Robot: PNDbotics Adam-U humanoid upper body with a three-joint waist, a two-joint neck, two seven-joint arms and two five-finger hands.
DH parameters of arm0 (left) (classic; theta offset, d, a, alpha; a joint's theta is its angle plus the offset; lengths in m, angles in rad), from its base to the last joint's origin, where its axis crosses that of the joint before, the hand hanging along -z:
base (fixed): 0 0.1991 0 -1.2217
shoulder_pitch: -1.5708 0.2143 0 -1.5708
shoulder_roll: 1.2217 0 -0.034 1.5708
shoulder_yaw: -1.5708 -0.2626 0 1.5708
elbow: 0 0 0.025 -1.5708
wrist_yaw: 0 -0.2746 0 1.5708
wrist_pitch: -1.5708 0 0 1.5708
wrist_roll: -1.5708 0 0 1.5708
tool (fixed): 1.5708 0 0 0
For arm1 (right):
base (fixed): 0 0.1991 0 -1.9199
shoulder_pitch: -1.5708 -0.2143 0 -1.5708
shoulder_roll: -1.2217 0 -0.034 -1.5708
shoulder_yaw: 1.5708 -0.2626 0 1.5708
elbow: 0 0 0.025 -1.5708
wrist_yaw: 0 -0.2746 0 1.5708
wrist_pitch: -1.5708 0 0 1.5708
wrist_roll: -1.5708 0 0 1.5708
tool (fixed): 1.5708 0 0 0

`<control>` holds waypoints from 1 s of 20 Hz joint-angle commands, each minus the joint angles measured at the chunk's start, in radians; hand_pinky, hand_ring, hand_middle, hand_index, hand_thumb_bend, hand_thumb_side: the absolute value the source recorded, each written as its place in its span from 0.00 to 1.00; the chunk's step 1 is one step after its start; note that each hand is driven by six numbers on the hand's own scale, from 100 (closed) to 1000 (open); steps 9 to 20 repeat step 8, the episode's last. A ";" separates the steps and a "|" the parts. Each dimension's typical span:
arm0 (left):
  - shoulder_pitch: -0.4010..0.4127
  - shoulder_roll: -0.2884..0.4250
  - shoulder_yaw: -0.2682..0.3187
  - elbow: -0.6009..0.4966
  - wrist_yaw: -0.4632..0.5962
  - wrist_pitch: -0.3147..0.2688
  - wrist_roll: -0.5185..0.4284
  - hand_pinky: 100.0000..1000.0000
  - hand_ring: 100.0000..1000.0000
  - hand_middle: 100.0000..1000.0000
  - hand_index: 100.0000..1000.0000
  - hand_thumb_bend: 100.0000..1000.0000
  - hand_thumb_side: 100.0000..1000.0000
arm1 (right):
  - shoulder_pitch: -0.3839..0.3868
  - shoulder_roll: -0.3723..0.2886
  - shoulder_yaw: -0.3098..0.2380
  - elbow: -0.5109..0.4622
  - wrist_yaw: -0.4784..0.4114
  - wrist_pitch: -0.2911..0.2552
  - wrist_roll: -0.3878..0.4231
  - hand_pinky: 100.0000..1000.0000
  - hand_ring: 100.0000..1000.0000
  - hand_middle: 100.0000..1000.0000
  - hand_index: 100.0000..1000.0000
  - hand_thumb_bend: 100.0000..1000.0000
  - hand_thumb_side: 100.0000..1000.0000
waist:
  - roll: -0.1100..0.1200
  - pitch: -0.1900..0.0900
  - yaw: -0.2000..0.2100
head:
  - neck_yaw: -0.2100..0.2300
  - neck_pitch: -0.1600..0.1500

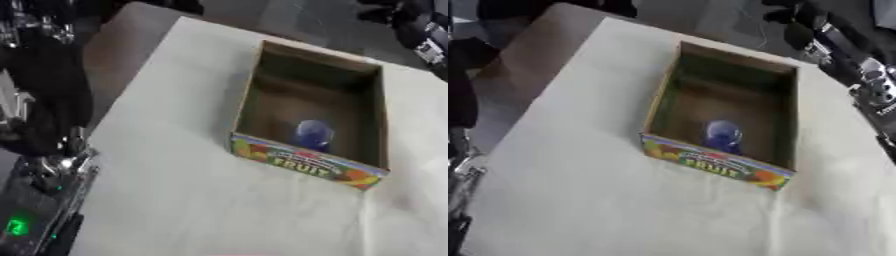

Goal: Pick up objects on the table and place them in the box.

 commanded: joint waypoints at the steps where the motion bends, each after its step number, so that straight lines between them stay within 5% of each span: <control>1: -0.016 0.004 0.010 -0.014 0.002 -0.004 -0.001 0.90 0.73 0.92 0.86 0.37 0.79 | -0.021 -0.032 -0.015 -0.024 -0.008 0.007 -0.001 0.95 0.87 0.93 1.00 0.55 1.00 | 0.007 -0.025 -0.004 | 0.010 -0.006; 4: -0.010 0.009 0.011 -0.014 0.000 -0.003 -0.001 0.90 0.73 0.92 0.86 0.37 0.79 | -0.011 -0.035 -0.021 -0.032 -0.013 0.008 -0.012 0.93 0.86 0.92 0.99 0.55 1.00 | 0.010 -0.026 -0.020 | 0.009 -0.014; 8: 0.014 0.027 0.014 -0.014 -0.007 0.000 0.001 0.90 0.73 0.93 0.86 0.37 0.79 | 0.037 -0.045 -0.034 -0.105 -0.043 0.009 -0.064 0.89 0.83 0.90 0.97 0.55 1.00 | 0.021 -0.030 -0.069 | -0.082 -0.081; 20: 0.014 0.027 0.014 -0.014 -0.007 0.000 0.001 0.90 0.73 0.93 0.86 0.37 0.79 | 0.037 -0.045 -0.034 -0.105 -0.043 0.009 -0.064 0.89 0.83 0.90 0.97 0.55 1.00 | 0.021 -0.030 -0.069 | -0.082 -0.081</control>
